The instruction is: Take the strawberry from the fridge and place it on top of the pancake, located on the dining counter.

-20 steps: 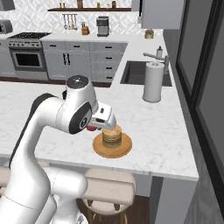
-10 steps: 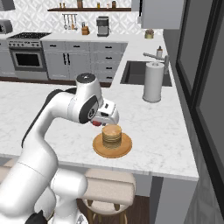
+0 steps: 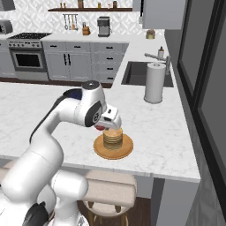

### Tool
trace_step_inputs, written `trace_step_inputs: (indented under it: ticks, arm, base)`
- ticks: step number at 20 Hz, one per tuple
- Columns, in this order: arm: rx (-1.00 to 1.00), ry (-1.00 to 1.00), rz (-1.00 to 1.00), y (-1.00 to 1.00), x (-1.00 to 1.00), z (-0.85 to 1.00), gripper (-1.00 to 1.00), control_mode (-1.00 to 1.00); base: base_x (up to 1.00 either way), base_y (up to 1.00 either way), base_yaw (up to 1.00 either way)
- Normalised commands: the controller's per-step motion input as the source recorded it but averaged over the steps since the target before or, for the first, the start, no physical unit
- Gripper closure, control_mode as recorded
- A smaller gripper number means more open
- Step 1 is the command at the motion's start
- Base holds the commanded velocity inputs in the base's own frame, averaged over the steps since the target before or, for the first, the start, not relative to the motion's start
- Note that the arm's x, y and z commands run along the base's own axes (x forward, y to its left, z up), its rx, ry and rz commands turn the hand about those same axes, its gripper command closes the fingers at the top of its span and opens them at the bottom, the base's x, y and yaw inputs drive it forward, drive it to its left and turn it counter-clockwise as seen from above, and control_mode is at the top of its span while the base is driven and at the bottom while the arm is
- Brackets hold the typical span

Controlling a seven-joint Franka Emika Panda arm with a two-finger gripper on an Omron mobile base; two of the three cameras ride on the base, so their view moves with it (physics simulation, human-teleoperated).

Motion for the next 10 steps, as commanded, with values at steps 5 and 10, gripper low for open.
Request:
trace_step_inputs:
  ticks: [5, 10]
  arm:
    - [0.00, 0.00, 0.00, 0.00, 0.43, -0.23, 1.00, -1.00]
    - [0.00, 0.00, 0.00, 0.00, 0.32, -0.26, 1.00, -1.00]
  base:
    - [0.00, 0.00, 0.00]
    - [0.00, 0.00, 0.00]
